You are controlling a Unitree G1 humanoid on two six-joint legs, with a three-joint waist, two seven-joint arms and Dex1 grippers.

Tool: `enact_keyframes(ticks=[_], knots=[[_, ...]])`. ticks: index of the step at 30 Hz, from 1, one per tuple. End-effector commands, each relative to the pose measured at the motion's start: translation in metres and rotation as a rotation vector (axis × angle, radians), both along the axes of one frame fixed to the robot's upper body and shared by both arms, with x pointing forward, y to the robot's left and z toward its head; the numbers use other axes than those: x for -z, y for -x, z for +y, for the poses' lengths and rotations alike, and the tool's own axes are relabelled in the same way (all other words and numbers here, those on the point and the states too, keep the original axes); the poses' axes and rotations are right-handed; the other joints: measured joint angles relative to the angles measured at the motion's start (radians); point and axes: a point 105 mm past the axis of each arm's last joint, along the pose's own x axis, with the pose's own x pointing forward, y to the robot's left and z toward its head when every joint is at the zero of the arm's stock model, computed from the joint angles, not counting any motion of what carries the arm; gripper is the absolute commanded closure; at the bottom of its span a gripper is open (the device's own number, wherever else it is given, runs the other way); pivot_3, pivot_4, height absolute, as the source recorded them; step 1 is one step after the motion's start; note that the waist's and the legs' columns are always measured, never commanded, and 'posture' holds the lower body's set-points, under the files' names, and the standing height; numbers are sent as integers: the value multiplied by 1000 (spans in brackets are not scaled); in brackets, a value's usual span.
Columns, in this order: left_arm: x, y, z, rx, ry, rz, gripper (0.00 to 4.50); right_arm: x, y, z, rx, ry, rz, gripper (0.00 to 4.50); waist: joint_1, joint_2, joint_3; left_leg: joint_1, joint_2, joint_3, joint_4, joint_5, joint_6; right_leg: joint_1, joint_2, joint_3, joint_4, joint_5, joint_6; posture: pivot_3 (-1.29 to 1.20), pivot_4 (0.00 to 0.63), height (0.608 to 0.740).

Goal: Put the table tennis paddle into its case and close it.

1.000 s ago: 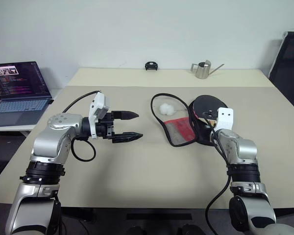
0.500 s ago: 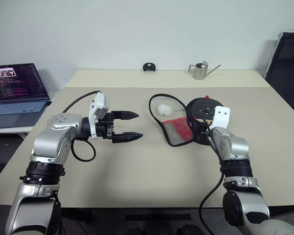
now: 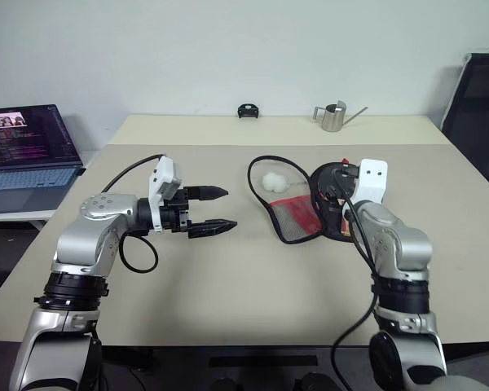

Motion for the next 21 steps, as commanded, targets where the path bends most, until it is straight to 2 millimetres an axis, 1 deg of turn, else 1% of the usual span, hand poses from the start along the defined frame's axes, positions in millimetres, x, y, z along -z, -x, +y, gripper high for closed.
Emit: enact_keyframes(ticks=[1,2,4,7,11,13,15,18,21], knots=[[2,-19,8,-138,-37,-64,0,-13,11,-4,-91,53,-67,472,3,0,0,0,0,0,0,0,0,0,0,0,0,0,0,0,150,740],[5,-24,10,-165,-46,-67,0,-15,13,-6,-115,64,-79,472,5,0,0,0,0,0,0,0,0,0,0,0,0,0,0,0,150,740],[9,-31,11,-200,-43,-65,0,-15,20,-4,-217,94,-88,472,8,0,0,0,0,0,0,0,0,0,0,0,0,0,0,0,150,740],[16,-38,12,-224,-50,-57,0,-19,26,-9,-295,84,-95,472,7,0,0,0,0,0,0,0,0,0,1,0,0,0,0,0,150,740],[28,-53,14,-289,-76,-44,0,-35,27,-25,-310,78,-126,472,12,0,0,0,0,0,0,0,0,0,1,-1,0,0,0,0,150,740],[36,-65,11,-335,-74,-25,0,-42,26,-34,-295,88,-143,472,14,0,0,0,0,0,0,0,0,1,0,-1,-1,0,0,0,150,740],[46,-75,9,-368,-100,-11,0,-47,26,-37,-287,88,-157,472,14,0,0,0,-1,-1,0,0,0,1,0,-2,-1,0,0,0,150,740],[59,-87,-3,-385,-112,19,0,-52,30,-35,-317,96,-182,472,14,-1,0,0,-1,-1,0,0,0,1,0,-2,-1,0,0,0,150,740],[71,-94,-15,-381,-140,38,0,-52,35,-33,-362,114,-181,472,13,-1,0,-2,-1,-1,0,0,0,0,0,-2,-2,0,0,0,150,740]])
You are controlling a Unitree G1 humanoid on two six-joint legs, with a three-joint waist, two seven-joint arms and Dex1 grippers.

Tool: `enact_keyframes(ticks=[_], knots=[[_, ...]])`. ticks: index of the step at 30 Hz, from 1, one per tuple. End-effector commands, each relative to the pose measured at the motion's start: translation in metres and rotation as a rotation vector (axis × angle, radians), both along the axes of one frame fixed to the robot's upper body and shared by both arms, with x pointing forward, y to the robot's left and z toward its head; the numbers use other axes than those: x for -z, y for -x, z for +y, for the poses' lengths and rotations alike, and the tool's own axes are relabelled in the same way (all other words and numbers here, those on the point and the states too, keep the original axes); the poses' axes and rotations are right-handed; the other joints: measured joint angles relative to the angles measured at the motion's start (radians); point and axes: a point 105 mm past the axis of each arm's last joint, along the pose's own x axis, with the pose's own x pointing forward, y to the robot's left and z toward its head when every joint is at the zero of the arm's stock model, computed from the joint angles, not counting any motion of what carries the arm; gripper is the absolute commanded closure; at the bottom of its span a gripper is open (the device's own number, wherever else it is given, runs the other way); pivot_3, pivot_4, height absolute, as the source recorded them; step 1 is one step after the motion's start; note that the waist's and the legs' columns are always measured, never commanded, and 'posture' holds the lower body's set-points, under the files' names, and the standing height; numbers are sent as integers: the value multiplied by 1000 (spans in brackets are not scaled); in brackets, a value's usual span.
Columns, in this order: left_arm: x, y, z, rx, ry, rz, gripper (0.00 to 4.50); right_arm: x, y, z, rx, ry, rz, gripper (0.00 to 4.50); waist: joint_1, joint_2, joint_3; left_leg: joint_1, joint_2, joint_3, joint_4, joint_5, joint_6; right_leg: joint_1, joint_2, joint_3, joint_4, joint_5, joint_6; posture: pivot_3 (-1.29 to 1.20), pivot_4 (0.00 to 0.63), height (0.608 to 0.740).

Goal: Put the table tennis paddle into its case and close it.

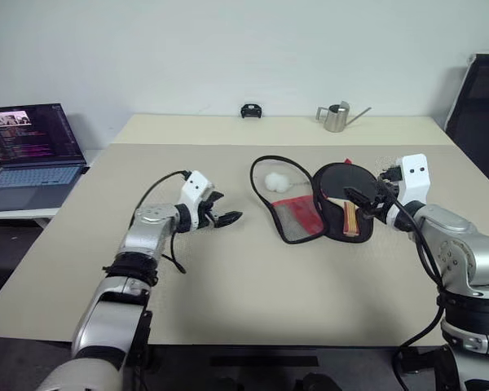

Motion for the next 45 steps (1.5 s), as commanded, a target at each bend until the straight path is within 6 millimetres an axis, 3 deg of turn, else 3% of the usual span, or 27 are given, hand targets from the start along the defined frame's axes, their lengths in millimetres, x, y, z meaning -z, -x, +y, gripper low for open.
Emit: enact_keyframes(ticks=[1,8,16,21,27,32,40,45], knots=[[-2,-11,-13,3,-32,-31,0,-18,11,0,-53,32,-76,472,1,0,0,-1,0,0,0,0,0,0,0,0,0,0,0,0,150,740],[0,-21,-45,8,-15,-24,0,-16,19,-25,28,38,-70,472,2,-1,0,-3,-1,-1,0,0,0,0,-1,-1,-4,0,0,0,150,740],[-19,-30,-70,-5,14,-66,0,-14,28,-26,38,40,-78,472,1,-1,0,-3,-1,-1,0,0,0,0,-1,-1,-4,0,0,0,150,740],[-29,-29,-91,43,9,-81,0,-15,54,-5,-146,38,-65,472,3,-1,1,-3,-1,-2,0,0,0,0,-1,-2,-4,0,0,0,150,740],[-34,-27,-105,83,13,-91,0,-14,67,-19,-123,70,-37,472,5,-1,1,-3,-2,-2,0,0,0,0,-1,-2,-4,0,0,0,150,740],[-46,-23,-131,137,14,-123,0,-10,78,-24,-81,84,-23,472,7,-2,1,-4,-2,-2,0,0,0,0,-1,-2,-4,0,1,0,150,740],[-74,-11,-192,212,44,-204,0,0,103,-29,25,74,-8,472,13,-2,1,-4,-3,-2,0,0,0,0,-1,-1,-4,0,1,0,150,740],[-83,-4,-214,219,59,-237,0,2,112,-24,62,62,-9,472,12,-2,1,-3,-2,-1,0,0,0,0,-1,-1,-3,0,1,0,150,740]])
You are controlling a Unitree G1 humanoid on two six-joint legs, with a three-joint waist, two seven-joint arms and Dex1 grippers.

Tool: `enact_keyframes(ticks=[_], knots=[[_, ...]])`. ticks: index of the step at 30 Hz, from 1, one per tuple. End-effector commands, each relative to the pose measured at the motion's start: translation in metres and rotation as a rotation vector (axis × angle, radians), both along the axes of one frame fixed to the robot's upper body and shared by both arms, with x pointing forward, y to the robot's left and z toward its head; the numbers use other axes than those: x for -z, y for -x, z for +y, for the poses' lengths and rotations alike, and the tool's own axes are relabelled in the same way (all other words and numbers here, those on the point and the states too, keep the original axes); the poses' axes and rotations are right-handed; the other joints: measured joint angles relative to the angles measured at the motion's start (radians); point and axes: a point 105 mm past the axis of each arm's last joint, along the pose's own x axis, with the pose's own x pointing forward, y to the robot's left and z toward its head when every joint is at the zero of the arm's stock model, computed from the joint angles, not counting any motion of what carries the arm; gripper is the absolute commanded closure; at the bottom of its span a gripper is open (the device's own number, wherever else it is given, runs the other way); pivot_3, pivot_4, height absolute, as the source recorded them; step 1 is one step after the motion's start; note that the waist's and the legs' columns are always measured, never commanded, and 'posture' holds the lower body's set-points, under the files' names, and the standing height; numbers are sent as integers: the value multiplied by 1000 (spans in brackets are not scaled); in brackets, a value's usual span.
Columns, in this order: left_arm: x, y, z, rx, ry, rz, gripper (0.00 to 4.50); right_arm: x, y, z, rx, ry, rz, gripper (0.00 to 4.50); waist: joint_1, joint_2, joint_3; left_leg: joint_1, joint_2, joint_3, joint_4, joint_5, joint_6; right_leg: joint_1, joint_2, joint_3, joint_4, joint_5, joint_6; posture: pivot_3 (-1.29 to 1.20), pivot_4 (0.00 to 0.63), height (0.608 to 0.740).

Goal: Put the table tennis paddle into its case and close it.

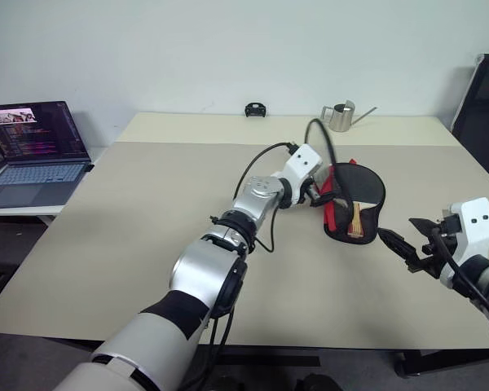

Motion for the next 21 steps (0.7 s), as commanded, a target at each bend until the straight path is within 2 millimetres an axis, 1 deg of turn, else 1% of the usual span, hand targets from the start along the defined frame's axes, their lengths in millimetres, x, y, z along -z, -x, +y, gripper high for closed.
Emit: enact_keyframes(ticks=[1,5,9,12,13,15,17,19,20,21], knots=[[-22,3,-14,6,34,-68,0,-10,8,2,25,7,-51,472,0,0,0,0,0,0,0,0,0,0,0,0,0,0,0,0,150,740],[-22,5,-19,16,53,-67,0,-8,7,4,34,-6,-45,472,0,0,0,1,0,0,0,0,0,0,0,0,1,0,0,0,150,740],[-22,4,-9,39,69,-66,0,-8,-3,2,36,-11,-33,472,-1,0,0,1,0,0,0,0,1,0,0,0,1,0,0,0,150,740],[-23,-1,9,50,79,-68,0,-9,-15,1,33,-17,-28,472,-6,0,0,1,-1,1,0,1,1,0,1,0,2,0,0,0,150,740],[-25,-3,22,58,108,-54,0,-10,-23,1,31,-26,-26,472,-9,0,0,2,-1,1,0,1,1,0,1,0,2,0,0,0,150,740],[-28,-5,38,75,146,-38,0,-11,-35,2,29,-34,-22,472,-16,0,0,3,-1,2,0,1,1,0,1,0,3,0,0,0,150,740],[-26,-5,56,97,164,-27,0,-11,-46,2,28,-47,-16,472,-16,0,0,4,-1,2,0,1,1,0,1,0,4,0,0,0,150,740],[-24,-5,82,111,179,-22,0,-11,-64,3,31,-66,-8,472,-16,0,0,4,0,2,0,1,1,0,1,0,5,0,0,0,150,740],[-23,-4,89,118,183,-21,0,-10,-70,2,32,-68,-6,472,-16,0,0,5,0,2,0,1,1,0,1,0,5,0,0,0,150,740],[-22,-3,99,127,196,-20,0,-9,-77,0,38,-67,-2,472,-15,0,0,5,0,3,0,1,1,0,1,0,6,0,0,0,150,740]])
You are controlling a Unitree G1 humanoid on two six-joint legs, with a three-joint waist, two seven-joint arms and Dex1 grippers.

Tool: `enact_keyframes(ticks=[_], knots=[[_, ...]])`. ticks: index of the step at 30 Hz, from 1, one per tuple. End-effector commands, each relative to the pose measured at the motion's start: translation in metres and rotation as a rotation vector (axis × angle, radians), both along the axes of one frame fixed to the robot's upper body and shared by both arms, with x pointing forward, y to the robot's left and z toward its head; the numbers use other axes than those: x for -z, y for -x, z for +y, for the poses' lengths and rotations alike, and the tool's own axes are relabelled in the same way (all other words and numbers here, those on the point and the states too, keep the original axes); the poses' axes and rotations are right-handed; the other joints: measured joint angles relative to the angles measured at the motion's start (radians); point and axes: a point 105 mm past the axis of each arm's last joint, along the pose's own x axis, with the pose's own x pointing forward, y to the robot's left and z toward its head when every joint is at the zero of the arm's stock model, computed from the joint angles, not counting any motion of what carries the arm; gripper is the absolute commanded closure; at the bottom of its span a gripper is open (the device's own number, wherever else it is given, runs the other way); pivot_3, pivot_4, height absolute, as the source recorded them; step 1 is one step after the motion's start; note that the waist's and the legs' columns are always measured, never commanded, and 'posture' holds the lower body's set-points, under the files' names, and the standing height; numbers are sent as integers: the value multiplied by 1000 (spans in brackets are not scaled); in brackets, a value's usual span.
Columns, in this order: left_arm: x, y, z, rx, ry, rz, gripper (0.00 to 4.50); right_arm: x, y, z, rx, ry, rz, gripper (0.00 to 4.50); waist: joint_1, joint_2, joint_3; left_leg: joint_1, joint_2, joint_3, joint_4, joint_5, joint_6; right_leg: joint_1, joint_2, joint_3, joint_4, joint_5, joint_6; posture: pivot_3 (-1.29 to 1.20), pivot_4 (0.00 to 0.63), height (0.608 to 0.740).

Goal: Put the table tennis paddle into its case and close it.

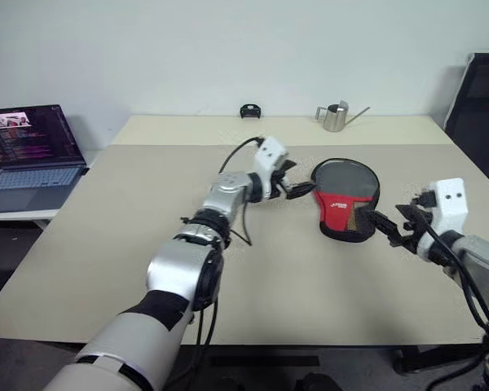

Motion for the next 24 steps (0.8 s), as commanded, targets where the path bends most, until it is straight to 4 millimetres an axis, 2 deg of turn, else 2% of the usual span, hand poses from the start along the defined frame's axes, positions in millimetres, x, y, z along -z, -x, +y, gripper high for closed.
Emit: enact_keyframes(ticks=[1,3,7,12,16,19,24], knots=[[-19,5,23,54,68,-67,0,-6,-19,-6,18,9,-36,472,2,0,0,0,0,0,0,0,0,0,0,0,0,0,0,0,150,740],[-22,11,40,88,102,-70,0,-3,-32,-13,33,12,-29,73,4,0,0,-1,0,-1,0,0,0,0,0,0,-1,0,0,0,150,740],[-29,24,54,138,142,-79,0,2,-47,-25,56,28,-23,8,9,0,0,-4,-1,-3,1,2,-3,-1,0,-1,-3,0,0,0,150,740],[-51,77,75,289,203,-46,0,13,-67,-47,106,35,11,8,-2,0,0,-5,0,-2,0,2,-4,-1,-2,1,-6,0,0,0,150,740],[-66,104,85,329,192,-40,0,26,-73,-57,122,1,65,8,-1,0,0,-4,3,-2,0,2,-4,0,-1,1,-5,0,0,0,150,740],[-73,114,89,337,185,-38,0,34,-78,-59,115,3,85,8,2,0,0,-3,3,-2,1,2,-4,1,-1,1,-5,0,0,0,150,740],[-73,118,97,311,137,-38,0,45,-86,-52,89,-9,108,8,0,0,0,-1,3,-1,1,2,-4,2,-1,1,-3,0,0,0,150,740]])
